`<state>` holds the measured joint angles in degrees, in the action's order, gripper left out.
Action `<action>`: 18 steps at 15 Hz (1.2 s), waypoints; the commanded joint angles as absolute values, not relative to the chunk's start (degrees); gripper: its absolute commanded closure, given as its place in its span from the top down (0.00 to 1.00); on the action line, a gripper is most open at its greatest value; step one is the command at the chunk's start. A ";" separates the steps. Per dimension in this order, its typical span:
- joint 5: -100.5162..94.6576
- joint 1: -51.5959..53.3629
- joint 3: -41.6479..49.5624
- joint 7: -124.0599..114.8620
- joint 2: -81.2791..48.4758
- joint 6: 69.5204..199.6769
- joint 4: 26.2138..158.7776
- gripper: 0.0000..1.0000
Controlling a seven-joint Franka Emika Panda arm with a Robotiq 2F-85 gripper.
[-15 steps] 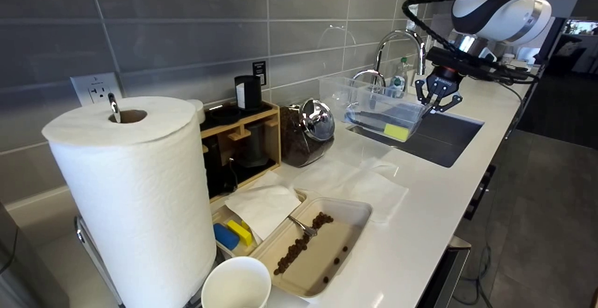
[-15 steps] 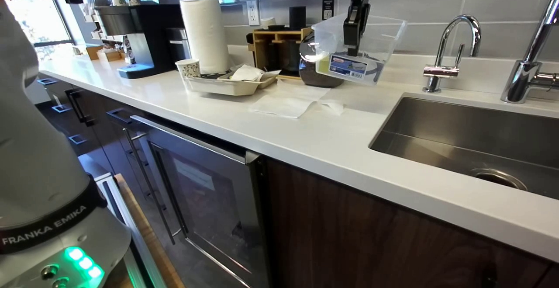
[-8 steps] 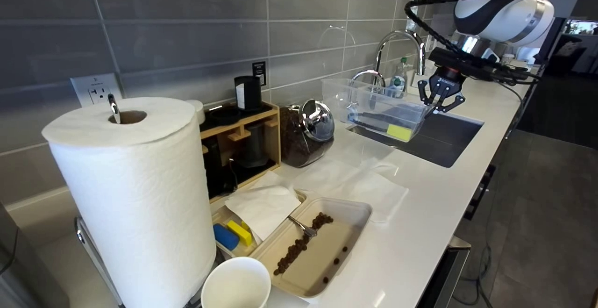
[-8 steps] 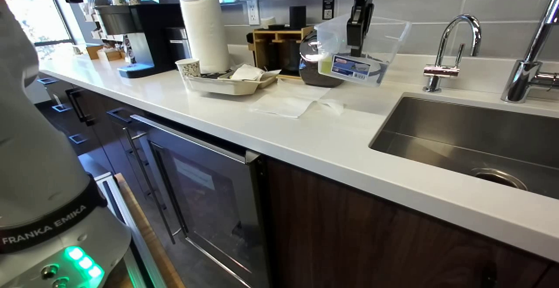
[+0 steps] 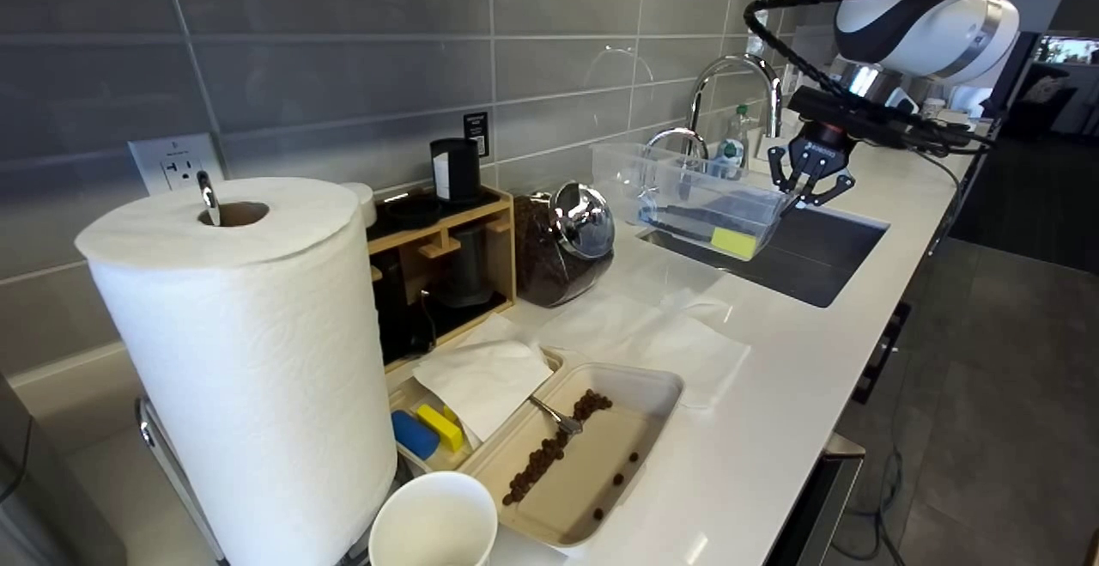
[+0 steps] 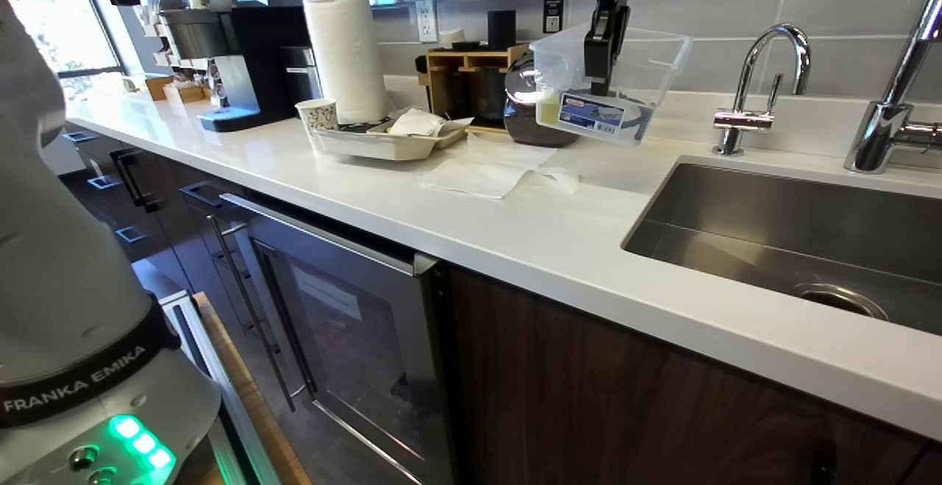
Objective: Move the basket to the right
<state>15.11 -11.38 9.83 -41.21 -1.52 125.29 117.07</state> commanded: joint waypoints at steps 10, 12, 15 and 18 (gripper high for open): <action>14.92 -10.92 10.15 -43.10 -2.45 125.97 116.65 0.02; 14.59 -10.89 10.19 -44.01 -2.96 126.11 116.47 0.02; 14.71 -10.81 10.17 -44.82 -3.78 125.62 115.96 0.02; 14.09 -10.38 9.99 -46.64 -4.67 126.02 115.41 0.02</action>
